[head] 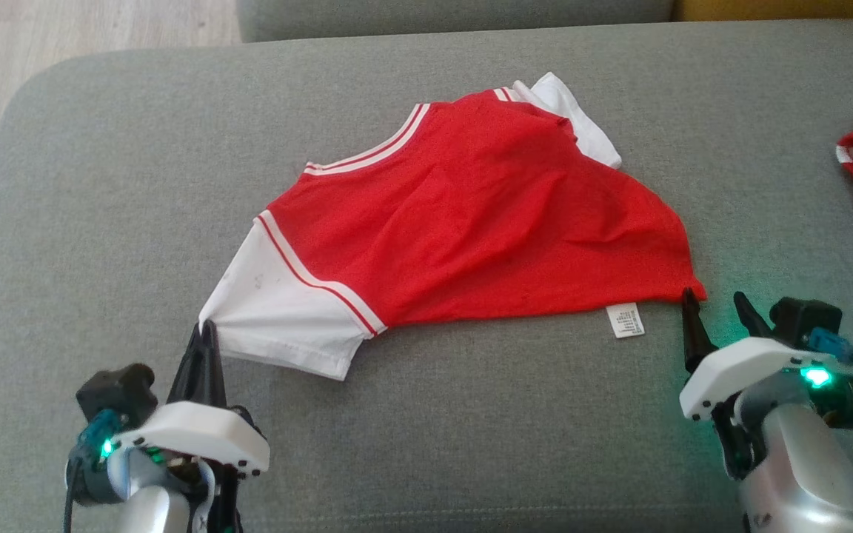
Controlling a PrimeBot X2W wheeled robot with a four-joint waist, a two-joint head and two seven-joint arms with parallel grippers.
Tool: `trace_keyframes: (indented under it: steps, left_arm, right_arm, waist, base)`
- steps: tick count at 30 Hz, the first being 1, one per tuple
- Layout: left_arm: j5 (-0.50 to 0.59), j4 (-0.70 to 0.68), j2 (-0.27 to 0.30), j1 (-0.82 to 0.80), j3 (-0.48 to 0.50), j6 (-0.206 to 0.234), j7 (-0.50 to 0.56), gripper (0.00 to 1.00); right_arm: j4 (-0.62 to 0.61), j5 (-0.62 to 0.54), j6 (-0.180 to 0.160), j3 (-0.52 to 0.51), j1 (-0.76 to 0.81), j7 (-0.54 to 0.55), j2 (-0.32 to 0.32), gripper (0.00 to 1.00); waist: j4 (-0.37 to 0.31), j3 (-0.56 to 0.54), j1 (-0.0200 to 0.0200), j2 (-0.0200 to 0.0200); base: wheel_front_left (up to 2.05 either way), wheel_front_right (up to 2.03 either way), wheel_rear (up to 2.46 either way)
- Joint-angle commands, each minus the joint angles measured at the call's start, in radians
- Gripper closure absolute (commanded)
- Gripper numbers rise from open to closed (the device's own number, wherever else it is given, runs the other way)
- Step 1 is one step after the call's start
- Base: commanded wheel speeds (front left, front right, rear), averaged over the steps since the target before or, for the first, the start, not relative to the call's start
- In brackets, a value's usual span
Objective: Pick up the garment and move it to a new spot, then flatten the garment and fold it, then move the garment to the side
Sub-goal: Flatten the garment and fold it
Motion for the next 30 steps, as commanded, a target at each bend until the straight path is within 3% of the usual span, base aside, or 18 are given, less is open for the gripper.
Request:
trace_keyframes:
  steps: [1,15,17,22,30]
  left_arm:
    - [0.0,-0.038,0.011,-0.017,0.029,0.01,-0.003,1.0]
    - [-0.008,-0.045,0.008,-0.012,0.012,0.014,-0.012,1.0]
    - [-0.008,-0.044,0.008,-0.012,0.01,0.015,-0.015,1.0]
    - [-0.012,-0.047,0.007,-0.016,0.007,0.013,-0.024,1.0]
    - [-0.021,-0.063,0.014,-0.031,0.011,-0.003,-0.061,1.0]
  right_arm:
    - [-0.004,-0.005,0.007,0.019,-0.048,-0.013,-0.002,0.0]
    - [0.215,-0.038,0.007,0.065,-0.157,-0.016,-0.002,0.02]
    - [0.241,-0.03,0.007,0.083,-0.17,-0.009,-0.002,0.45]
    - [0.29,0.036,0.007,0.134,-0.193,0.003,-0.002,0.97]
    - [0.272,0.117,0.007,0.192,-0.222,-0.07,-0.002,1.0]
  waist:
    - [0.003,0.001,0.0,0.0]
    - [0.016,0.008,0.0,0.0]
    - [0.017,0.009,0.0,0.0]
    - [0.019,0.004,0.0,0.0]
    - [0.008,-0.016,0.0,0.0]
  base:
    - [0.0,0.0,0.0]
    - [0.0,0.0,0.0]
    - [0.0,0.0,0.0]
    - [0.0,0.0,0.0]
    - [0.0,0.0,0.0]
